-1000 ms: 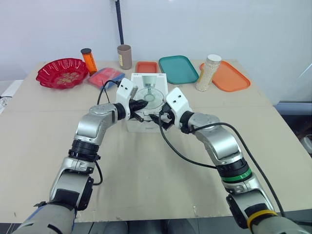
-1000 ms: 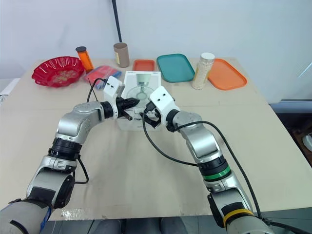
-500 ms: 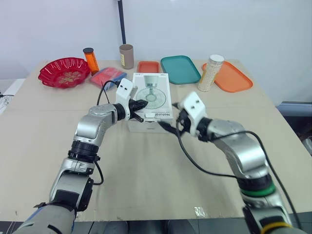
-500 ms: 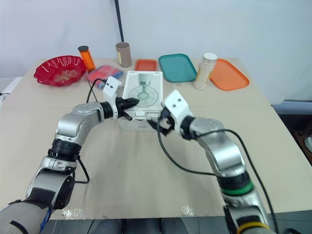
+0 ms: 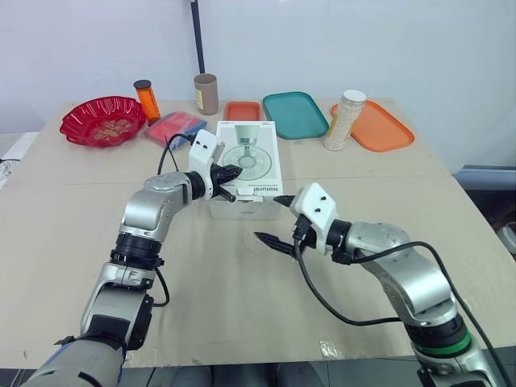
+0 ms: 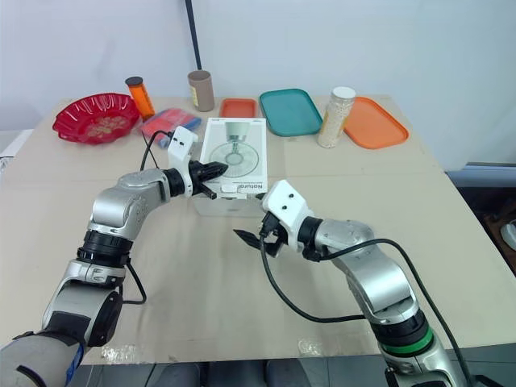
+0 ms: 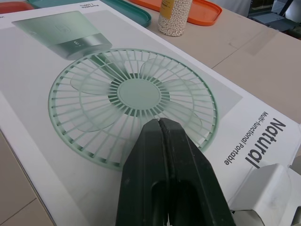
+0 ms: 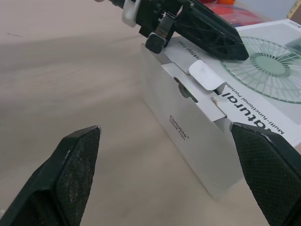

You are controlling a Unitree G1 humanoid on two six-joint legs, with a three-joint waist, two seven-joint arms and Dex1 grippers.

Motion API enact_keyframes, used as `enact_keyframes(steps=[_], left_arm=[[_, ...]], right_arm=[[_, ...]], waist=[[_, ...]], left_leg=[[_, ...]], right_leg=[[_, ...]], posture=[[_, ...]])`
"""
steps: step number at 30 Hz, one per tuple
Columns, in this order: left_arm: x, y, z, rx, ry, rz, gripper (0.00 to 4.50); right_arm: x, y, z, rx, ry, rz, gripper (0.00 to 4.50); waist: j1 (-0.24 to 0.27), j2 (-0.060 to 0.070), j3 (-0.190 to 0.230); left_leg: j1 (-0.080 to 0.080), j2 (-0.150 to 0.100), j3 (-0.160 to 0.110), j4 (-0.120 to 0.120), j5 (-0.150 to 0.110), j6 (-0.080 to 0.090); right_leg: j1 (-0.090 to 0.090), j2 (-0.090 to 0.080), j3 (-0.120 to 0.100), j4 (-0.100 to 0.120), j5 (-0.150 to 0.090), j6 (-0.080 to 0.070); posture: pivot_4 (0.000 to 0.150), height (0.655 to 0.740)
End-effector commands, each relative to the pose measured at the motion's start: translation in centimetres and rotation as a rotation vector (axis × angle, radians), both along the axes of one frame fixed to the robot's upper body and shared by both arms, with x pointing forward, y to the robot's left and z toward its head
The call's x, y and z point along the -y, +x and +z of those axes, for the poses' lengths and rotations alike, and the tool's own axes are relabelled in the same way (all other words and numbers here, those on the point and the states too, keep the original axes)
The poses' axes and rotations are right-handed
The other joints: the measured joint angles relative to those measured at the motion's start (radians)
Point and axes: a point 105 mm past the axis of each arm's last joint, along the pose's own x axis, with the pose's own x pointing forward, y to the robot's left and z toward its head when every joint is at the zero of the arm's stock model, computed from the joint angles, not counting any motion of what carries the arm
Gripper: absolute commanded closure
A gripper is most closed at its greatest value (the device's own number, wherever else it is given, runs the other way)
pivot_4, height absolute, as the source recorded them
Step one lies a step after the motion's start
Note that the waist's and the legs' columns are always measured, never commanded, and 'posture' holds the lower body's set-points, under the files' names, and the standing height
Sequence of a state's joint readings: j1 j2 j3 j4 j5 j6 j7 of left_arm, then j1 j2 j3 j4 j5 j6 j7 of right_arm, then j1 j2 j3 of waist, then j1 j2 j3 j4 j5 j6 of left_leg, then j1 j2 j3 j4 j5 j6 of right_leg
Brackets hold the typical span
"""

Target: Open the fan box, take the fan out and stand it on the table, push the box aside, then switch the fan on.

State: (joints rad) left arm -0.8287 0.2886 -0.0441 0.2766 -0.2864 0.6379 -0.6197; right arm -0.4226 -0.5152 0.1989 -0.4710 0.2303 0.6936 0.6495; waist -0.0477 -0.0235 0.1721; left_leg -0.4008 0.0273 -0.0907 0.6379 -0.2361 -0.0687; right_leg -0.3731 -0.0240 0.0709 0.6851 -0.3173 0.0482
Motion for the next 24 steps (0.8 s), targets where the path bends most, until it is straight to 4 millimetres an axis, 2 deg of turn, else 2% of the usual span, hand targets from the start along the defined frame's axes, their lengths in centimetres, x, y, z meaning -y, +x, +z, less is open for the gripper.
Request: enact_keyframes(steps=[1,9,18,24], left_arm=[[0.0,-0.2,1.0,0.034,-0.002,-0.006,4.44],[-0.1,-0.1,1.1,0.037,-0.001,-0.002,4.44],[0.0,-0.1,1.1,0.034,-0.005,0.000,4.44],[-0.1,-0.1,1.2,0.035,-0.003,0.003,4.44]], right_arm=[[-0.2,0.5,0.9,0.058,0.000,0.003,0.00],[0.0,0.7,-0.5,0.030,-0.011,0.008,0.00],[-0.5,-1.7,-3.0,-0.089,-0.024,0.086,0.00],[-0.4,-4.2,-4.8,-0.188,-0.076,0.171,0.00]], waist=[[0.000,0.000,0.000],[0.000,0.000,0.000],[0.000,0.000,0.000],[0.000,0.000,0.000]], left_leg=[[0.000,0.000,0.000,0.000,0.000,0.000],[0.000,0.000,0.000,0.000,0.000,0.000],[0.000,0.000,-0.001,0.000,0.000,-0.001],[0.000,0.000,-0.001,0.000,0.000,0.000]], right_leg=[[0.000,0.000,0.000,0.000,0.000,0.000],[0.000,0.000,0.000,0.000,0.000,0.000],[0.000,0.000,-0.001,0.000,0.000,0.000],[0.000,0.000,-0.001,0.000,0.000,0.000]], posture=[[0.150,0.7400],[0.150,0.7400],[0.150,0.7400],[0.150,0.7400]])
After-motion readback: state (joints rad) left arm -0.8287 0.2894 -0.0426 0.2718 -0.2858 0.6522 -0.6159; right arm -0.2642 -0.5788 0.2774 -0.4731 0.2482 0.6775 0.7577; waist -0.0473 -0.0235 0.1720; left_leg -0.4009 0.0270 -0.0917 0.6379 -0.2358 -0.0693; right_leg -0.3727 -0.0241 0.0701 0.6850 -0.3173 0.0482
